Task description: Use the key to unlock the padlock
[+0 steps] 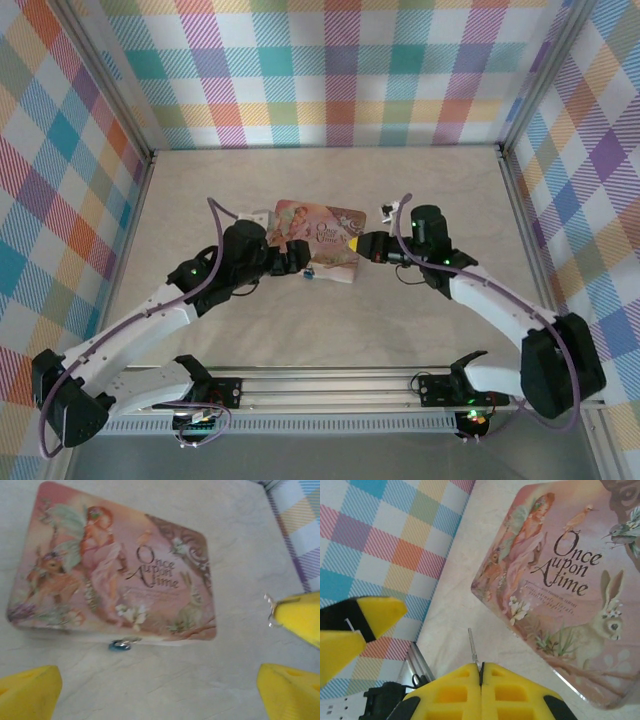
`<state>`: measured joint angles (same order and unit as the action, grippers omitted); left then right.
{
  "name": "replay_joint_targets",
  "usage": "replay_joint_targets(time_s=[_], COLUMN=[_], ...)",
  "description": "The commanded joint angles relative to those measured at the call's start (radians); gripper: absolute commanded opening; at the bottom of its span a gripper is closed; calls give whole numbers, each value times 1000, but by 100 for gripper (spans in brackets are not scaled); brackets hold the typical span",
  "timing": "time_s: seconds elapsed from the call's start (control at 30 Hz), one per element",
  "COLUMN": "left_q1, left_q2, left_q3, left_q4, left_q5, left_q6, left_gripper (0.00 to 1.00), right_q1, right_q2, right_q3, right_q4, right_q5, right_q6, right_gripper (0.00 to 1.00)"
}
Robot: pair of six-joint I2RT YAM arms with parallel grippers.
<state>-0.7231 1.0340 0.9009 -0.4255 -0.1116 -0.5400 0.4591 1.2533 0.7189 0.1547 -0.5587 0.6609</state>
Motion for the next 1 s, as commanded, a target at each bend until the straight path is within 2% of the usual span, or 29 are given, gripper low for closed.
replay_joint_targets(time_s=[0.0, 0.53, 0.97], left_q1=[7, 7, 7], left_q2=[-62, -86, -52], left_q3=[-45, -205, -239], left_q4=[-16, 73, 117], left_q5=[-70, -29, -8], left_q6=[32, -16, -29], left_gripper=[100, 100, 100], right_q1=[10, 27, 30], right_q2=[73, 473, 629], right_q3=[60, 262, 320], right_q4=[37, 105, 98], right_q5=[-20, -71, -70], right_q6=[-9, 51, 39], right_gripper=[0, 0, 0])
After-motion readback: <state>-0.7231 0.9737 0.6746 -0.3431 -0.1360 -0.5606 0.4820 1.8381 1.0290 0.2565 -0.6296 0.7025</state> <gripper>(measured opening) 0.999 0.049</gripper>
